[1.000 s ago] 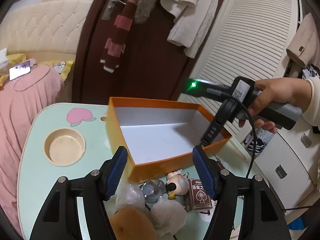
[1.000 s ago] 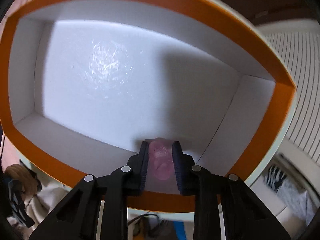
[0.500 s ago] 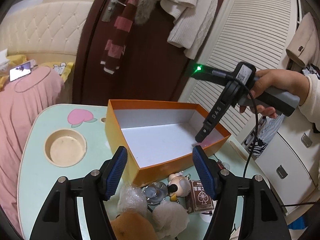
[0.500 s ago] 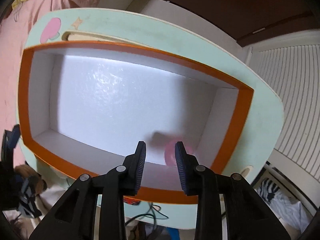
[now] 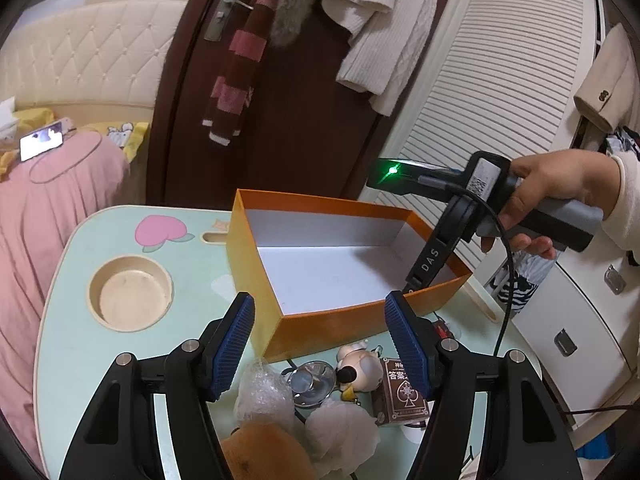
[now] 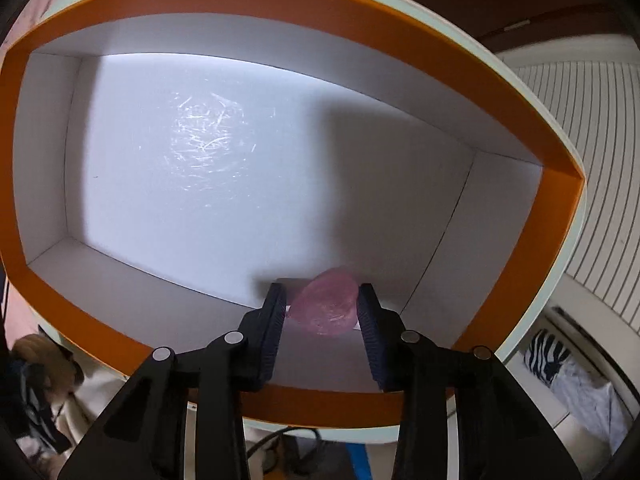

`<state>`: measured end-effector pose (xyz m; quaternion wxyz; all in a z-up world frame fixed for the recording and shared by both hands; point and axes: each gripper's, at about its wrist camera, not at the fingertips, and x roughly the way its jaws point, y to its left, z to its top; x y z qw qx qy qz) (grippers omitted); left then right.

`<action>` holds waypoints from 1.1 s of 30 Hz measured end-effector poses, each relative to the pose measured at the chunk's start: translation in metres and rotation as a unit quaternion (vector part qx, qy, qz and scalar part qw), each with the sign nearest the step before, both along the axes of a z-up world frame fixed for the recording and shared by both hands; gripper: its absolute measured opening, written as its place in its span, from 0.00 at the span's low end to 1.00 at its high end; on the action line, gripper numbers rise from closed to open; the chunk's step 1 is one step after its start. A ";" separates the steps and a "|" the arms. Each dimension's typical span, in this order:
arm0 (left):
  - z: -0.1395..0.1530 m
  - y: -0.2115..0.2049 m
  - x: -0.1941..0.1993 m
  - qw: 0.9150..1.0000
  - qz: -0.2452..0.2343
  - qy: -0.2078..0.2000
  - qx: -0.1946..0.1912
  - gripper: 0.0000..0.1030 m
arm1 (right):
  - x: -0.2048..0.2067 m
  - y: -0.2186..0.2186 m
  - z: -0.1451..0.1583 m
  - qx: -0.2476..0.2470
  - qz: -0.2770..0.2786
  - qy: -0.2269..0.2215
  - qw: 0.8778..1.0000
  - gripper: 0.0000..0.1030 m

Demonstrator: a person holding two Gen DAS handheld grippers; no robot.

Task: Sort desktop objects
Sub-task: 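Lift the pink heart out and lower it beside the clear container, open right gripper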

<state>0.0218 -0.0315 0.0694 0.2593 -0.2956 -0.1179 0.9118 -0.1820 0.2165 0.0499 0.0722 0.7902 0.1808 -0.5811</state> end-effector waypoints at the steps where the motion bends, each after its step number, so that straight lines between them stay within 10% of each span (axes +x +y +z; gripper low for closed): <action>1: 0.000 0.000 0.000 1.000 0.000 0.000 0.000 0.65 | 0.001 -0.001 0.000 -0.002 0.003 0.007 1.000 0.37; 9: -0.001 -0.001 0.000 1.000 0.005 0.001 -0.003 0.65 | -0.004 0.004 0.039 -0.097 -0.016 0.093 0.991 0.37; 18: -0.002 -0.010 -0.006 1.000 0.021 -0.010 0.005 0.65 | 0.074 0.041 0.087 -0.240 -0.050 0.187 0.951 0.37; 27: -0.004 -0.007 -0.016 0.999 0.033 -0.030 -0.011 0.65 | 0.147 0.074 -0.009 -0.213 -0.101 0.153 0.960 0.37; 33: -0.001 -0.010 -0.021 0.998 0.037 -0.040 -0.012 0.65 | 0.157 0.061 -0.015 -0.250 -0.092 0.181 0.947 0.40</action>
